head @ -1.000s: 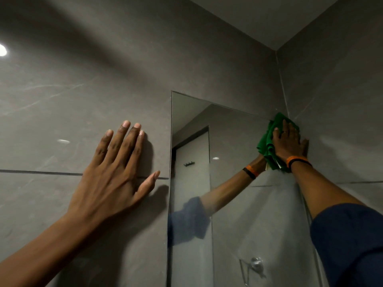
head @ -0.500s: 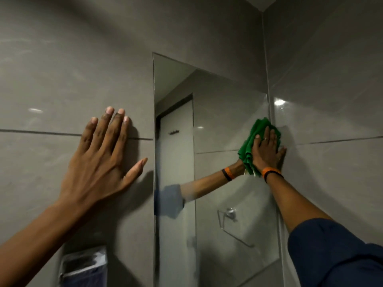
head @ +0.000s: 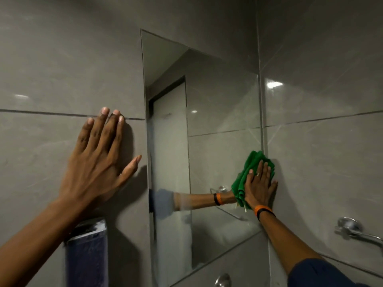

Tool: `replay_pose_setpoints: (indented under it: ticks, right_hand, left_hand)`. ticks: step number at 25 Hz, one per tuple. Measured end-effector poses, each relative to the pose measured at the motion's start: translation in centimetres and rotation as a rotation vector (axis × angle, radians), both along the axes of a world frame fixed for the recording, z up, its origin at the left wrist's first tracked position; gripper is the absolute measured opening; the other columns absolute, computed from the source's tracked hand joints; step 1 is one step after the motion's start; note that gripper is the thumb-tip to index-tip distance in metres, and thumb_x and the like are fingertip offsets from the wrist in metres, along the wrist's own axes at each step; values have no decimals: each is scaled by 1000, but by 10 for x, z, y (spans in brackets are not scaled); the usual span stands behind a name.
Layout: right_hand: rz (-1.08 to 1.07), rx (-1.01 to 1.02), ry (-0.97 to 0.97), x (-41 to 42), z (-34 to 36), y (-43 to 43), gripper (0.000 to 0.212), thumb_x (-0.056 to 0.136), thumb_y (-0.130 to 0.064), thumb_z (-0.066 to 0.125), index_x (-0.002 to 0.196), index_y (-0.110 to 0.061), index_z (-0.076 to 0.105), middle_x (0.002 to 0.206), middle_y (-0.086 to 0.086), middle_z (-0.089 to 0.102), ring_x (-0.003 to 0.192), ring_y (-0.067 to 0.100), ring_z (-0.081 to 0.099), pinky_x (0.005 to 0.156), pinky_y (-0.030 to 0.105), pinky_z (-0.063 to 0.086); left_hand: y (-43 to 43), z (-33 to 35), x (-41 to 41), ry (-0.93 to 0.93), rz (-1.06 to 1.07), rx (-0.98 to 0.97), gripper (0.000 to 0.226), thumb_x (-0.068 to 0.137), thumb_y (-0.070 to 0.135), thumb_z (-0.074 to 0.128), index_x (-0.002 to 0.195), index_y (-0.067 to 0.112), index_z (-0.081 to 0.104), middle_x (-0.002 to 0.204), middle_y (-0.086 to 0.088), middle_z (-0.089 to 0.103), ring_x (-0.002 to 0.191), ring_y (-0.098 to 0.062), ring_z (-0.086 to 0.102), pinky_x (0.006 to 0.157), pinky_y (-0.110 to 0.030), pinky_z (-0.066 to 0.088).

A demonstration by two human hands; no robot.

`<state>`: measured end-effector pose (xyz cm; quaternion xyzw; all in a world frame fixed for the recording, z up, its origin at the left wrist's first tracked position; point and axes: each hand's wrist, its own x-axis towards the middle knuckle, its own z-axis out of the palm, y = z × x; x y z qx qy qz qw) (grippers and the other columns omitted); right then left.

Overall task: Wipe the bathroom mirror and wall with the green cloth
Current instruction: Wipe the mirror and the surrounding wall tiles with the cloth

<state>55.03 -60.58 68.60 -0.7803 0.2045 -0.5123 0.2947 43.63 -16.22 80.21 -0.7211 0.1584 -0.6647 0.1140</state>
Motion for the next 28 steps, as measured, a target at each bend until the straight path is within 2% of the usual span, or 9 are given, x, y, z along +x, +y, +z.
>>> replay_pose_setpoints:
  ticks: [7,11,15,18,20,23,26,28]
  right_hand:
    - [-5,78,91,-17,-78,13,61,107,-34,32,162,-20,8,171,4,13,159,21,12,121,69,14]
    - [42,112,93,-29,-91,21,69,98,-44,14,162,-19,6,172,3,9,159,21,9,120,72,9]
    - [69,159,94,-38,-103,30,74,93,-47,10,161,-18,3,172,3,7,159,20,6,121,71,4]
    - [60,207,121,-44,-110,36,72,97,-46,11,161,-14,5,171,7,10,158,24,11,120,71,8]
    - [72,247,144,-47,-109,39,62,107,-39,19,161,-12,5,171,11,11,157,27,14,119,72,15]
    - [56,275,165,-50,-107,43,59,109,-29,28,160,-7,7,170,17,13,156,32,18,117,70,21]
    - [32,251,194,-49,-113,51,62,107,-37,16,160,-7,5,170,19,9,157,33,14,120,69,17]
    - [42,228,171,-46,-123,58,73,96,-44,7,160,-8,6,170,17,8,158,33,10,122,69,10]
  left_hand:
    - [-1,-3,2,-2,1,-7,92,99,63,27,164,0,9,174,-19,8,163,-31,-1,132,-47,-1]
    - [-2,-4,-1,8,-2,-22,92,100,63,26,163,-1,10,174,-20,9,163,-31,-2,132,-46,-2]
    - [-3,-4,-2,2,-4,-31,91,100,62,25,163,-1,11,174,-21,10,163,-31,-2,132,-46,-2]
    - [-3,-5,-1,3,-7,-33,90,100,62,24,164,0,9,174,-20,8,163,-31,-2,132,-48,0]
    - [-3,-5,1,-1,-6,-30,89,101,62,24,164,0,8,174,-19,7,163,-31,-2,132,-48,0]
    - [-2,-5,2,-10,-12,-29,87,102,60,22,164,0,10,174,-20,8,163,-31,-2,132,-48,0]
    - [-2,-5,2,-19,-15,-31,86,102,59,21,163,-1,10,174,-20,9,162,-31,-1,132,-47,-2]
    - [-3,-5,2,-24,-16,-33,87,102,59,21,163,-2,11,174,-21,9,162,-31,-1,132,-47,-1]
